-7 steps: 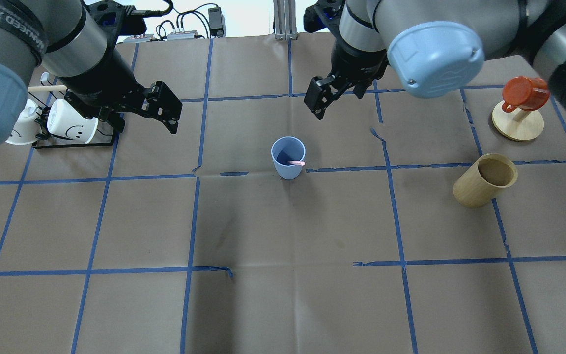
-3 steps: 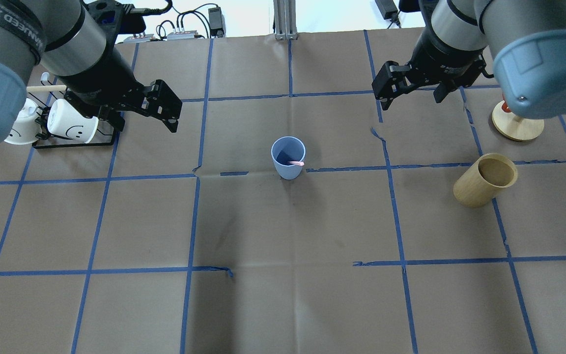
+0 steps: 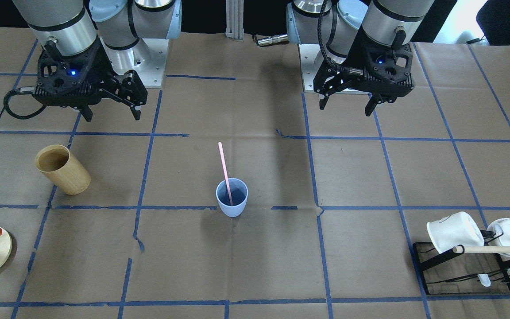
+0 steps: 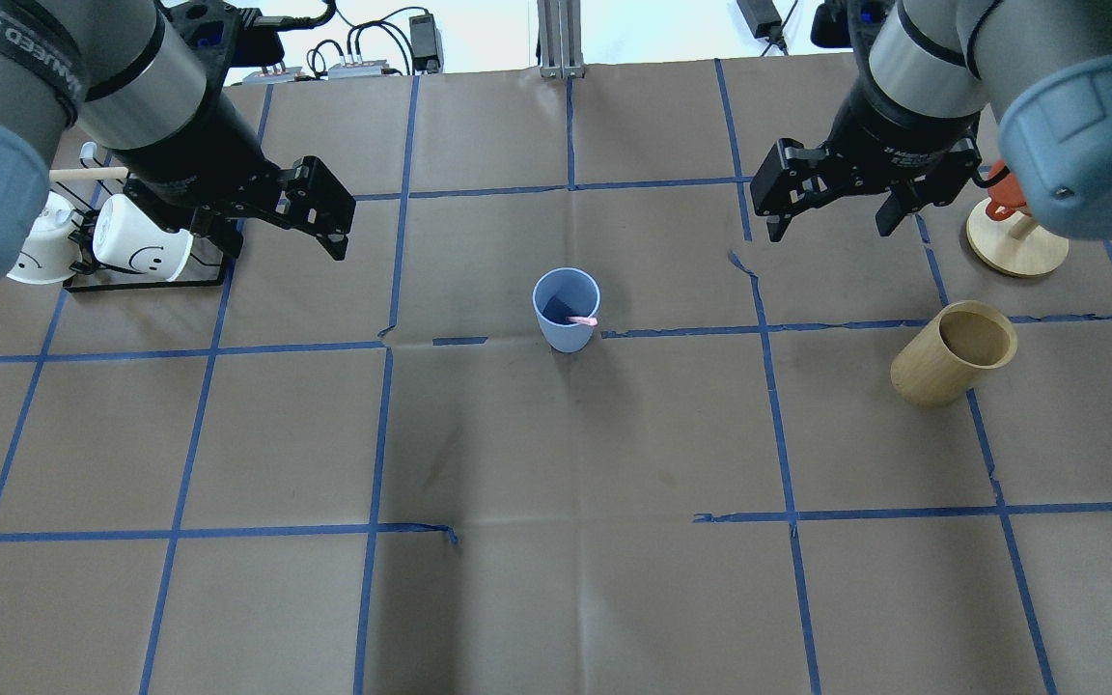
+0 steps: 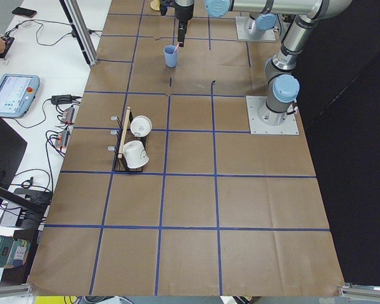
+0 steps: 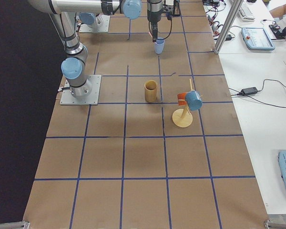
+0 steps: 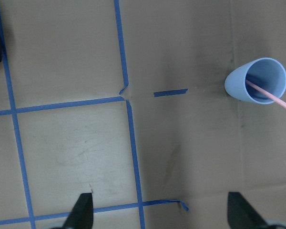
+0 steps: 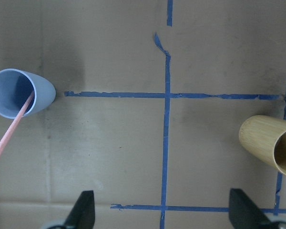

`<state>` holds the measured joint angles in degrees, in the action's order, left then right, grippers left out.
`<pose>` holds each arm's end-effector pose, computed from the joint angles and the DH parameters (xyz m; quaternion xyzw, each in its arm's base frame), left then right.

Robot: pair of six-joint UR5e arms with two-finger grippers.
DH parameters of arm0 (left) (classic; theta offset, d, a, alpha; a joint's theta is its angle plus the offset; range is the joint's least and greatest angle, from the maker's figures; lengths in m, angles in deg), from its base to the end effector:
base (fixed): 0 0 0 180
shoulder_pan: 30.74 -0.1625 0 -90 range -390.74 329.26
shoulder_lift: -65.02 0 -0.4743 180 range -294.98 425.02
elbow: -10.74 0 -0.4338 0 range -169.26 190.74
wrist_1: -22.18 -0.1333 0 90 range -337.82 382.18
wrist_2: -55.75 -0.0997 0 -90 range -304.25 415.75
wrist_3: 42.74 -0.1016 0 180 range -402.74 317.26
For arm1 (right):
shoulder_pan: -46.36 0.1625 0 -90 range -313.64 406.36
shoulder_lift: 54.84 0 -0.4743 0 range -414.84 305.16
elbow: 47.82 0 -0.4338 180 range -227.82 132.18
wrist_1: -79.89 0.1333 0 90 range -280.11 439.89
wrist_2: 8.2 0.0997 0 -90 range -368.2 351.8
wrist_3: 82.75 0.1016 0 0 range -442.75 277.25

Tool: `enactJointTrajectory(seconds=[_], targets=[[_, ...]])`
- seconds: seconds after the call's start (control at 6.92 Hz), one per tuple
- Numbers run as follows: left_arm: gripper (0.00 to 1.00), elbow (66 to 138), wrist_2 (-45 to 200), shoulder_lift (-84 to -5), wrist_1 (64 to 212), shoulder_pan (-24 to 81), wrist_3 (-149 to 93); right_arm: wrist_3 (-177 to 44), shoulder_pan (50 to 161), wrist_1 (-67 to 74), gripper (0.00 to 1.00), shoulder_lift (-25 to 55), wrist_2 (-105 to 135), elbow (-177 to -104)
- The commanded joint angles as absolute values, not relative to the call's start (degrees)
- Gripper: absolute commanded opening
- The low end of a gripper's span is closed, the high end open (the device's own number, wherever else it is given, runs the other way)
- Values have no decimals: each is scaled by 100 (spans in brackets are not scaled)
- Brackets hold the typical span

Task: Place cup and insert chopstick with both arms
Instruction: 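Open the right gripper and withdraw it away from the blue cup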

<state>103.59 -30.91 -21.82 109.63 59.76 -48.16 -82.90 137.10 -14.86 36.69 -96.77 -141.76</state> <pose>-0.1437 -0.5111 0.5421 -0.0523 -0.9979 0.0262 0.0280 0.1426 -0.5227 0.5210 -0.0080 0.9997 -0.0204 0.0126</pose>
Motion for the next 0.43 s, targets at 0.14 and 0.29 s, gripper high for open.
enactJointTrajectory(seconds=[0.14,0.29], targets=[[100,10356,-3091,-2173,10963,5969,-4819,-8092,13697,-1302,100,3683,-9786,-14134],[100,10356,-3100,-2173,10963,5969,-4819,-8021,13706,-1301,100,3701,-9716,-14134]])
